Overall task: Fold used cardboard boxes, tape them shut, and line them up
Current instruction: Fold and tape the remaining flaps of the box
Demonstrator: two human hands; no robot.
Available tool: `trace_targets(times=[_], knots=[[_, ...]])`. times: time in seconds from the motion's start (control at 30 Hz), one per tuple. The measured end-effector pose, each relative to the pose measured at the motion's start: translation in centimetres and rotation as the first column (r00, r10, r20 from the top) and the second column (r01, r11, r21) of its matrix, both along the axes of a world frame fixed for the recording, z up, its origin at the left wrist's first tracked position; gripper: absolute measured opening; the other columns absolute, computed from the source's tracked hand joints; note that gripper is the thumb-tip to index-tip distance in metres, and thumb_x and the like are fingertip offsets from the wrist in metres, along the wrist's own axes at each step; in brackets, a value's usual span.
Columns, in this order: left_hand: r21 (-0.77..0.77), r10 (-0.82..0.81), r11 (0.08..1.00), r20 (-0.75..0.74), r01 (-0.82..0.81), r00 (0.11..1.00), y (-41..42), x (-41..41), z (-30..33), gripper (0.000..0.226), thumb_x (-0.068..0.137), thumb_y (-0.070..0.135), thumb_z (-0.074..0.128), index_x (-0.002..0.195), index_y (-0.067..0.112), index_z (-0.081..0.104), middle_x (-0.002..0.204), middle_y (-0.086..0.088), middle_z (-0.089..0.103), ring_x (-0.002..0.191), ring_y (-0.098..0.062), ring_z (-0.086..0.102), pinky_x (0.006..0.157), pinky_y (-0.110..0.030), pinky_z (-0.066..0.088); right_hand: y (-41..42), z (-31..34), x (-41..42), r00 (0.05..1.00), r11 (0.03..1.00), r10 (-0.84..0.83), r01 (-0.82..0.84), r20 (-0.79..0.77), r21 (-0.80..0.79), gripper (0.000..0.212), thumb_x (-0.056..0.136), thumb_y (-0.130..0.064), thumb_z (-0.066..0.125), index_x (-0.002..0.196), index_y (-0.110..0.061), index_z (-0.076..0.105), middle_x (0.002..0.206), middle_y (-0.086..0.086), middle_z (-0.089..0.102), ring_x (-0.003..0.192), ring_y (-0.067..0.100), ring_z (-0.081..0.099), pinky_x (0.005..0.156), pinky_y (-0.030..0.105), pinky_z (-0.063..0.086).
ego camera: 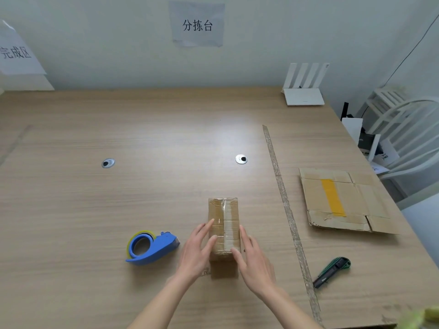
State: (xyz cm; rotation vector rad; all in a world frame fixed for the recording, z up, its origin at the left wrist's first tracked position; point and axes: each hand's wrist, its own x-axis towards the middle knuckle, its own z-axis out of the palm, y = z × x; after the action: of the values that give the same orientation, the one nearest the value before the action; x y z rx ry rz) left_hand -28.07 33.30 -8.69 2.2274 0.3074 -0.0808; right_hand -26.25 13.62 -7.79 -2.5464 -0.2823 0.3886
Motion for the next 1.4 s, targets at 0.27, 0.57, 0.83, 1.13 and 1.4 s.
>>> trace_targets(times=[0.27, 0.57, 0.83, 1.13, 1.4], knots=[[0.542, 0.058, 0.837, 0.051, -0.076, 0.997, 6.8, -3.7, -2.6, 0.082, 0.074, 0.045, 0.084, 0.145, 0.025, 0.049, 0.139, -0.005, 0.051, 0.118, -0.03, 0.055, 0.102, -0.046, 0.046, -1.4, -0.4, -0.2, 0.992, 1.0, -0.002, 0.005, 0.128, -0.021, 0.056, 0.105, -0.05, 0.031, 0.159, -0.036, 0.02, 0.149, -0.019, 0.035, 0.131, 0.003, 0.045, 0.1, 0.026, 0.047], [0.683, 0.22, 0.718, -0.035, -0.137, 0.975, 10.0, -3.5, -5.8, 0.072, 0.071, 0.041, 0.087, 0.137, 0.035, 0.058, 0.103, -0.015, 0.055, 0.088, -0.034, 0.06, 0.088, -0.051, 0.042, -1.8, -1.0, -0.4, 0.992, 0.998, 0.04, -0.034, 0.123, -0.046, 0.059, 0.104, -0.054, 0.028, 0.16, -0.034, 0.019, 0.154, -0.019, 0.031, 0.138, 0.002, 0.038, 0.105, 0.022, 0.041], [0.512, -0.025, 0.857, -0.073, 0.059, 0.997, 11.4, -2.6, 0.1, 0.071, 0.095, 0.044, 0.06, 0.156, 0.041, 0.024, 0.084, 0.009, 0.059, 0.084, -0.021, 0.061, 0.073, -0.029, 0.036, 0.0, 1.8, 0.9, 0.975, 0.996, 0.083, -0.078, 0.204, -0.03, 0.057, 0.105, -0.048, 0.037, 0.158, -0.029, 0.026, 0.154, -0.018, 0.032, 0.137, 0.004, 0.04, 0.106, 0.029, 0.044], [0.513, -0.331, 0.833, 0.165, 0.206, 0.929, 9.1, 3.1, 16.9, 0.072, 0.092, 0.055, 0.052, 0.153, 0.054, 0.014, 0.081, 0.021, 0.046, 0.082, -0.011, 0.052, 0.07, -0.021, 0.034, 7.1, 15.9, 7.3, 0.982, 0.846, 0.189, -0.159, -0.006, 0.509, 0.043, 0.106, -0.022, 0.046, 0.149, -0.028, 0.044, 0.145, -0.014, 0.049, 0.132, -0.001, 0.046, 0.113, 0.032, 0.041], [0.596, -0.405, 0.777, 0.23, 0.201, 0.885, 8.6, 4.6, 27.9, 0.07, 0.094, 0.056, 0.048, 0.145, 0.068, 0.002, 0.09, 0.012, 0.055, 0.084, -0.013, 0.051, 0.072, -0.023, 0.035, 6.1, 26.6, 10.5, 0.976, 0.769, 0.212, -0.135, -0.051, 0.624, 0.056, 0.106, -0.017, 0.044, 0.158, -0.029, 0.027, 0.155, -0.018, 0.028, 0.145, 0.003, 0.029, 0.116, 0.026, 0.03]])
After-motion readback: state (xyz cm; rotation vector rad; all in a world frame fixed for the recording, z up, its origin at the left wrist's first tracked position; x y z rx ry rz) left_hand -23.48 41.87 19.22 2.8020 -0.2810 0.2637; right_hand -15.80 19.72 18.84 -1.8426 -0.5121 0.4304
